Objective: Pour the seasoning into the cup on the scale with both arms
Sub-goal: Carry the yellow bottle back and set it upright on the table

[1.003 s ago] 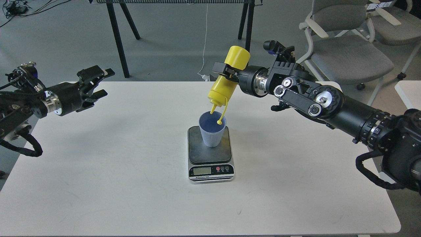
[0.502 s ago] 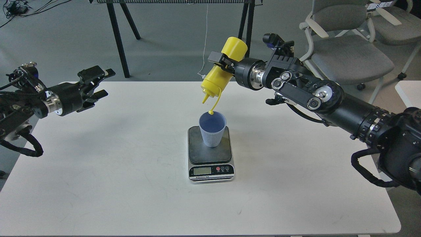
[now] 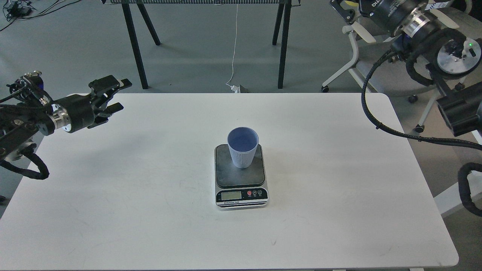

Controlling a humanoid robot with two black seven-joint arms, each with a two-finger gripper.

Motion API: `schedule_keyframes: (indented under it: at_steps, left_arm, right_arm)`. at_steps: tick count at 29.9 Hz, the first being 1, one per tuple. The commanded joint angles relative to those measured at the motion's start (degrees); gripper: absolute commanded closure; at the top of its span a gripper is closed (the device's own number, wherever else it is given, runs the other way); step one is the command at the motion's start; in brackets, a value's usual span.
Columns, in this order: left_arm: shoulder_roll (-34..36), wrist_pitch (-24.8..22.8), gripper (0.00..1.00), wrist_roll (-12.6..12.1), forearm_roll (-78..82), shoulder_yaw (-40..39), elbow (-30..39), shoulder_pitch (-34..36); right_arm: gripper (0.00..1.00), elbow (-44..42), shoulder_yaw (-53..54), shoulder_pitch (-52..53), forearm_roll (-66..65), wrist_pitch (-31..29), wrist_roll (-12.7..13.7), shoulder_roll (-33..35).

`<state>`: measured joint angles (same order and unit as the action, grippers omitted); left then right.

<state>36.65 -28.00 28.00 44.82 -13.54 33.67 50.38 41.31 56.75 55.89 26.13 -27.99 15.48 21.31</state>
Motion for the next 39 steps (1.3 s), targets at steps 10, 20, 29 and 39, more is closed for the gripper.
schedule_keyframes:
  at_steps: [10, 20, 29, 39]
  left_arm:
    - [-0.18, 0.00, 0.01, 0.00, 0.26, 0.53, -0.01, -0.10]
    - [-0.18, 0.00, 0.01, 0.00, 0.44, 0.53, -0.01, -0.10]
    - [-0.09, 0.00, 0.01, 0.00, 0.44, 0.53, -0.01, -1.25]
    - [-0.17, 0.00, 0.01, 0.00, 0.44, 0.53, -0.01, -1.25]
  right_arm:
    - [0.93, 8.88, 6.00, -28.37, 15.01, -0.01, 1.92, -4.61]
    - [0.93, 6.34, 5.48, -34.97, 14.30, -0.01, 2.10, -4.87]
    - [0.92, -1.57, 3.28, -34.97, 14.13, -0.01, 3.33, -5.05]
    - [0.91, -3.16, 0.29, -34.44, 14.04, -0.01, 3.33, -5.23]
